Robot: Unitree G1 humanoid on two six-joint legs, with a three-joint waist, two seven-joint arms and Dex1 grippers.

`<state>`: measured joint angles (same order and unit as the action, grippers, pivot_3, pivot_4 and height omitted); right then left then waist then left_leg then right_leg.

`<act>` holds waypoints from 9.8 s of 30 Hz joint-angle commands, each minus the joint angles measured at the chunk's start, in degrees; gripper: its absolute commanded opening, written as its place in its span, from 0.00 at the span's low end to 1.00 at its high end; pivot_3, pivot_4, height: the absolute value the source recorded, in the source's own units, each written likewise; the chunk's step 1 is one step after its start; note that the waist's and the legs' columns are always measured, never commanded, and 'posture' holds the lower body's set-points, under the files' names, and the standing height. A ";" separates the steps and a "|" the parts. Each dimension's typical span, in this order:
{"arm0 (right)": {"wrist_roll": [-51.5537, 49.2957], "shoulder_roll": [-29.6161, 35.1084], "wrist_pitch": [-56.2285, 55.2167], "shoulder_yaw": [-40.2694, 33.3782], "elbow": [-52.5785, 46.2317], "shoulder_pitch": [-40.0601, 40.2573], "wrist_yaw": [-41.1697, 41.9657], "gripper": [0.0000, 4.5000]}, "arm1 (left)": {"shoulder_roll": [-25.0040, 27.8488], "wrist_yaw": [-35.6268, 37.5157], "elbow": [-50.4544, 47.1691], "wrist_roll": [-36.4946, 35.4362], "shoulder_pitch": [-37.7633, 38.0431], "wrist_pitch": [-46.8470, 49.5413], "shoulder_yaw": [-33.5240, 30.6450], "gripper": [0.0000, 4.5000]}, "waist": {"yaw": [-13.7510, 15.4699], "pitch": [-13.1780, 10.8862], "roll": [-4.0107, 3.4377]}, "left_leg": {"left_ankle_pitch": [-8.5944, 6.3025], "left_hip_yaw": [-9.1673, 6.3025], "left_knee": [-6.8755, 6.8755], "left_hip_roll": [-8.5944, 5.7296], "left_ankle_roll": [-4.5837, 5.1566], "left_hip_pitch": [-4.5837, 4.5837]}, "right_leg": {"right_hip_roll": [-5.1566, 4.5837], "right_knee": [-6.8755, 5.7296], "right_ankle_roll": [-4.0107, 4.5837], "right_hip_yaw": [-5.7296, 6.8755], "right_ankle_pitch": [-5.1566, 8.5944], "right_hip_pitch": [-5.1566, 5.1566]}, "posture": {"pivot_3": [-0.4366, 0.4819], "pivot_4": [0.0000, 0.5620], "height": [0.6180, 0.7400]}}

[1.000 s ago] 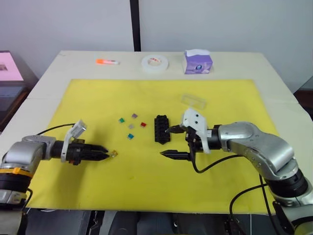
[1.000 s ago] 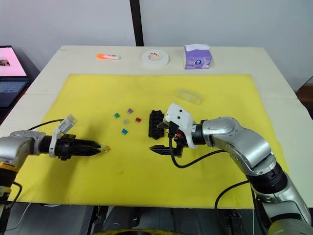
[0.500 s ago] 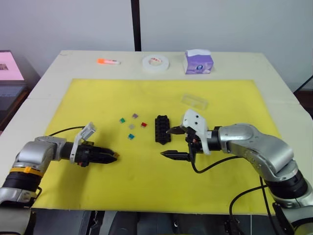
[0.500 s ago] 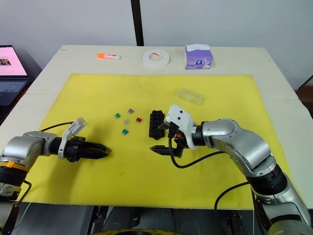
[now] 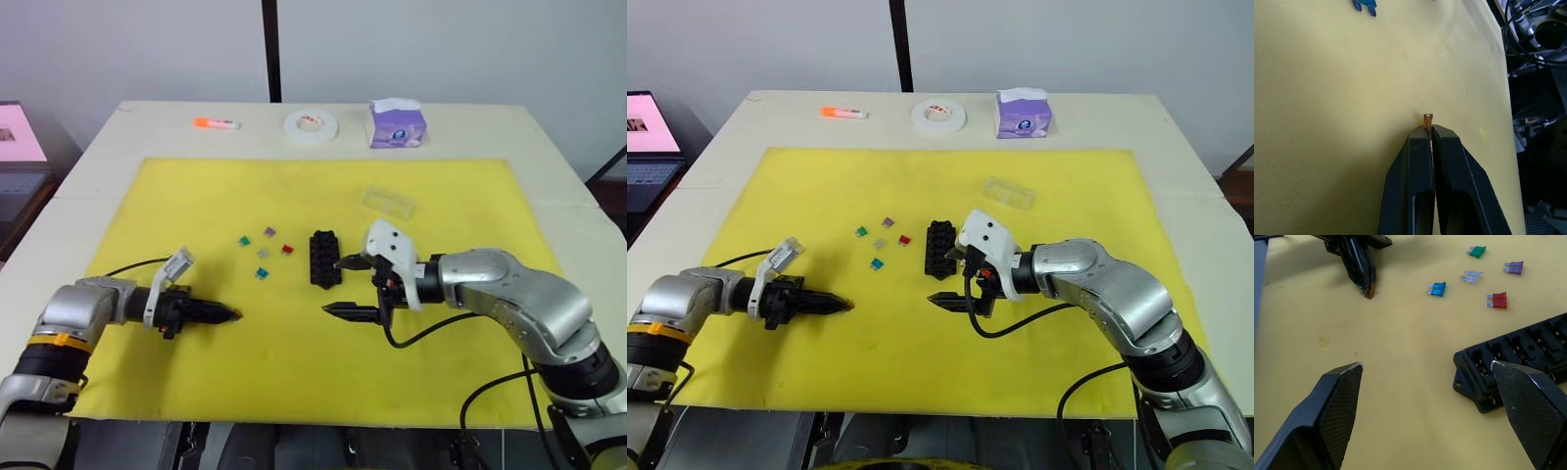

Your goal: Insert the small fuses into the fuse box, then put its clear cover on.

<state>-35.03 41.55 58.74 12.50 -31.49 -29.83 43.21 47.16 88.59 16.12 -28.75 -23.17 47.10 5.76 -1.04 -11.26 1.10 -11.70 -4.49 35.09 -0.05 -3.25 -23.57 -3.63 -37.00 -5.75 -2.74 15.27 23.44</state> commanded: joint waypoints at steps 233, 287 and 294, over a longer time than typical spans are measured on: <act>27.56 -7.97 -38.99 7.08 31.38 -10.12 28.83 0.00 | -3.73 -19.76 -29.27 2.17 -1.55 -18.62 0.33 0.93 | -1.43 -0.06 0.06 | 0.01 -0.02 0.14 0.04 0.03 0.19 | 0.21 -0.41 -0.42 -0.08 -0.26 -0.10 | 0.48 0.27 1.00; 32.66 -6.04 -28.49 12.06 25.09 -15.70 28.11 0.00 | -4.68 -21.41 -29.38 1.09 1.90 -19.15 -0.19 0.93 | -1.48 -0.06 0.06 | 0.01 -0.02 0.14 0.04 0.03 0.18 | 0.21 -0.39 -0.42 -0.08 -0.26 -0.08 | 0.48 0.27 1.00; 32.40 -6.45 -27.82 12.21 25.57 -15.74 28.42 0.00 | -4.88 -21.96 -29.59 0.96 2.21 -18.95 -0.37 0.93 | -1.44 -0.06 0.06 | 0.01 -0.03 0.14 0.04 0.03 0.17 | 0.20 -0.37 -0.42 -0.08 -0.26 -0.08 | 0.48 0.27 1.00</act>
<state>-2.50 34.97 30.92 24.64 -4.91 -44.81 71.38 42.39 66.83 -12.00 -26.89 -20.81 28.41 7.09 -2.48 -11.32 1.16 -11.70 -4.52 35.23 -0.01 -3.22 -23.40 -3.43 -37.37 -6.17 -2.81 15.01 23.36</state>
